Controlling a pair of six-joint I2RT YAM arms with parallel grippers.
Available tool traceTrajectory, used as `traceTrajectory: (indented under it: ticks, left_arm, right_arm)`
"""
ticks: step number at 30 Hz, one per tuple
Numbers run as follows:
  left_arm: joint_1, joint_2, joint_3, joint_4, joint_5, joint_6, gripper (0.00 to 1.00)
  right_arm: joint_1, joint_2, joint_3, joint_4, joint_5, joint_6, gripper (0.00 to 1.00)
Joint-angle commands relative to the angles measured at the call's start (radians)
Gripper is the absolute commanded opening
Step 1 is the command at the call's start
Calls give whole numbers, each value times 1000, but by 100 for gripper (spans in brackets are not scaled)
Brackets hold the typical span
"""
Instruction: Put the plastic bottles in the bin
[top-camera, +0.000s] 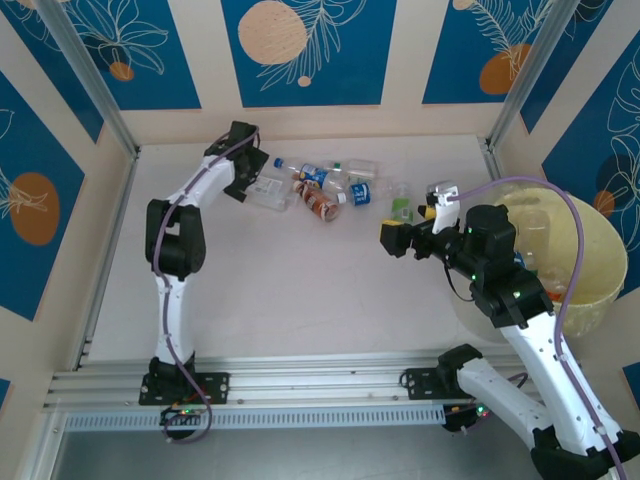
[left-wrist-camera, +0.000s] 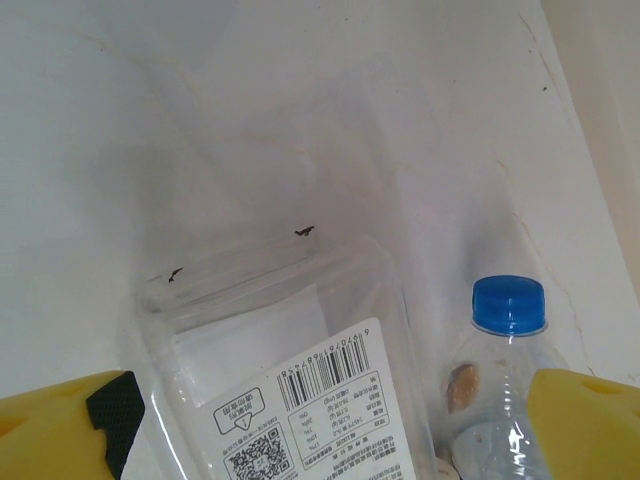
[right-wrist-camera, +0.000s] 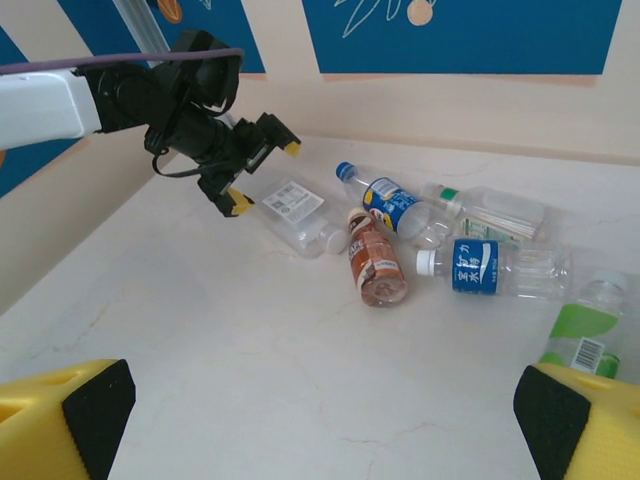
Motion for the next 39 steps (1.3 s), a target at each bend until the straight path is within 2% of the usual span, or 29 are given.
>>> traceTrajectory:
  ticks: [1,14,21,24,30,39]
  left_arm:
    - [-7,56,47,-144,-60,-135,100]
    - [-18,213,227,-279,-58,-130,100]
    - [-20,205,225,-316,-23,27,100]
    - [-22,155,156,-299,-13,87,100]
    - [-21,24,-84,-130,-22,128,100]
    - [-24,-44,-215,-77,-15,223,85]
  right_arm:
    - [15,-8,-3,-31,58,-42,99]
    - [39,-16,3,-61,101,-58,100]
    - [45,-16,2,-71,115,-56,100]
    - [46,-16,2,-72,120,-59,100]
    - [47,-16,2,-67,123,-64,100]
    - [57,-18,-2,-66,119,-49,99]
